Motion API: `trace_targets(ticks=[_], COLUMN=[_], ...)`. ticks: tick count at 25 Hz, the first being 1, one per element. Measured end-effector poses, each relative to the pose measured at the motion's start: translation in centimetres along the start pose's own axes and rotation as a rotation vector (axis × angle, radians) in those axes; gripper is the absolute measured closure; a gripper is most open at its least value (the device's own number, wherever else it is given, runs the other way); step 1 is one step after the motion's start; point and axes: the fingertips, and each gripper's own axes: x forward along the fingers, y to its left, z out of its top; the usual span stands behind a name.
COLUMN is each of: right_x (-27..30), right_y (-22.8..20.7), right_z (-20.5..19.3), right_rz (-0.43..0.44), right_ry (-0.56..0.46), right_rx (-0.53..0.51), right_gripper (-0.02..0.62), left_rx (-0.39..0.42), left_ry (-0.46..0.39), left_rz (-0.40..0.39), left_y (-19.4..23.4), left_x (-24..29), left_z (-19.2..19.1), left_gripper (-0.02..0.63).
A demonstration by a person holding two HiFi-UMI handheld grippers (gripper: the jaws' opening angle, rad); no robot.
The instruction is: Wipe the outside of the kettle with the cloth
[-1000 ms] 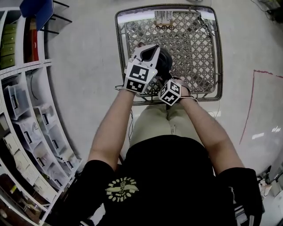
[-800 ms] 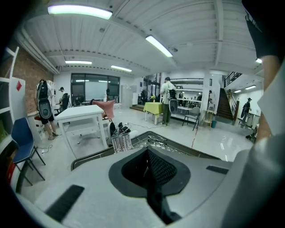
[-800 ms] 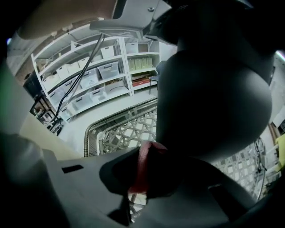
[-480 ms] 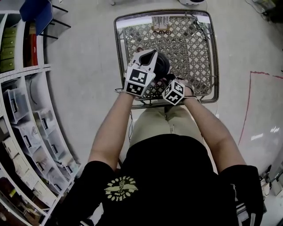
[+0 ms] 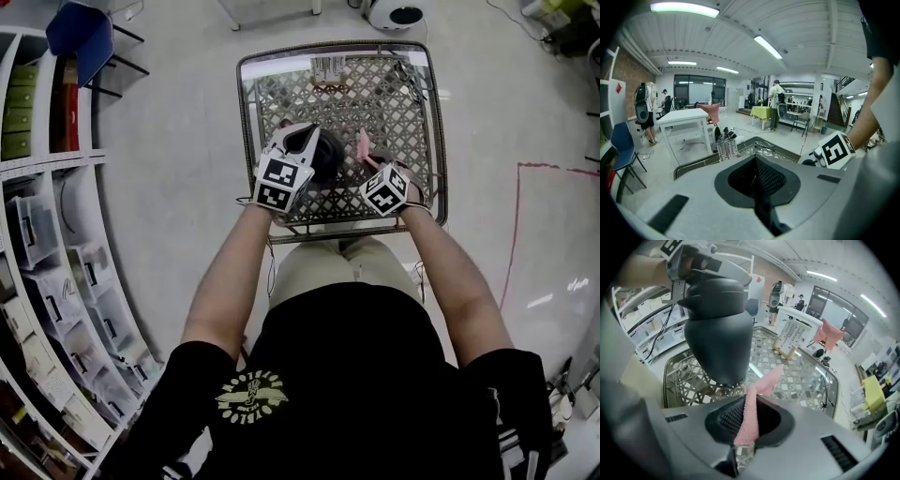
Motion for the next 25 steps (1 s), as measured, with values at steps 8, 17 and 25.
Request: trace_targets(ticks=[8, 17, 25], right_x=[-2.3, -4.9, -10.0], right_y=[-3.0, -4.7, -7.0], right_z=[-4.0, -7.3, -3.7], right_rz=[-0.033, -0.017, -0.109], right_ry=[0.041, 0.095, -0.105], right_rx=[0.050, 0.096, 0.158], right_gripper=[0.559, 0.438, 0.433], left_rx=[-0.014, 0.026, -0.071], left_ry=[0.016, 0.054, -0.088], left_rz=[0.019, 0.035, 0.113], left_y=[-0.1, -0.9, -0.8], left_x=[-0.1, -0.3, -3.9], left_z=[0.0, 0.3, 2.2], left_gripper=[0.600, 0.600, 0.600])
